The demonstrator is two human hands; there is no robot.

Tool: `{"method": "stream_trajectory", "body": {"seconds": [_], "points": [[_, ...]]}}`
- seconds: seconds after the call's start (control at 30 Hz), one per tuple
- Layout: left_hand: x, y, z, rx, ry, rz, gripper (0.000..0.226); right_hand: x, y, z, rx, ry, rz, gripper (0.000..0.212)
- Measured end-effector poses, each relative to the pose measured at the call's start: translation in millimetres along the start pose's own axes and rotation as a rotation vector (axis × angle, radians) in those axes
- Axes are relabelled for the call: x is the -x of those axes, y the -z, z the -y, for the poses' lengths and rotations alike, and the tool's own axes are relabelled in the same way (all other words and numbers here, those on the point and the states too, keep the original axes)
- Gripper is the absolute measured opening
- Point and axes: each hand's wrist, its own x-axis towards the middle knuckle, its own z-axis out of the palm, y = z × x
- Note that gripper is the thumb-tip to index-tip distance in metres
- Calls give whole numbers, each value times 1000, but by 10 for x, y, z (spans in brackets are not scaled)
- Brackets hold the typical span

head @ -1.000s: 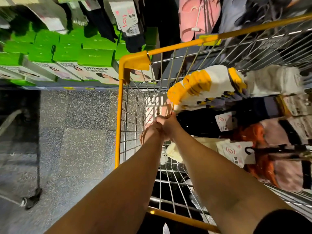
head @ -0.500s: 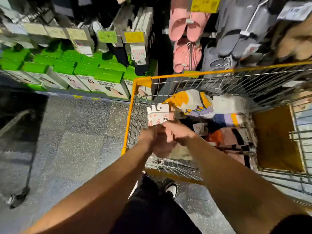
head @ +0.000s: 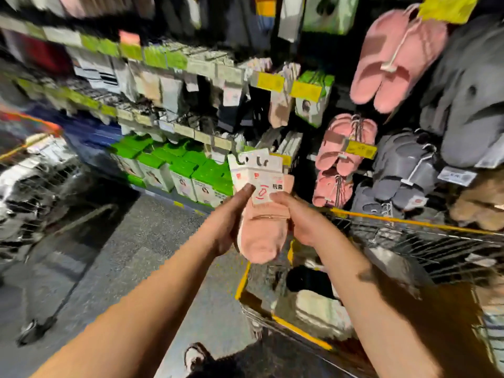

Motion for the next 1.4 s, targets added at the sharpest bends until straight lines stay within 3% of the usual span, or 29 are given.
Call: {"method": "stream_trajectory", "body": {"seconds": [0.1,0.2,0.33,0.5,0.6,0.67,0.83,0.87,1.0,1.13,1.27,1.4], "points": [[96,253,-409,58,-138,-68,61,-71,-495,312,10,85,72,21],[115,586,-772,58,-254,-161,81,-193,-982,571,6,129,143,14],[138,1115,-1281,28,-304,-188,102,-452,-1660,827,9,157,244,16],[177,1948,-2063,14,-401,-151,73,-913,-2631,1123,75,248,280,13],[145,2498,-2531,19,-453,-171,69,-1257,-3273,1285,92,294,247,9],[95,2876,-2816,7,-492,-191,77,-1474,-3682,1378,98,343,214,20],[-21,3641,-3444,-60,-594,-286,78,-1983,-4461,1563,69,489,170,77],[-57,3744,-3545,-72,-608,-300,75,-2087,-4577,1594,69,507,155,73],[-287,4077,-3886,-70,-609,-282,69,-2529,-4949,1724,7,507,205,24],[-620,4352,-4194,-37,-623,-271,47,-3049,-5158,1911,68,545,224,28],[-1047,4610,-4609,-43,-635,-283,51,-3668,-5318,2165,115,568,257,60],[-1575,4906,-5086,-78,-650,-364,39,-4335,-5469,2520,56,529,306,23]]}}
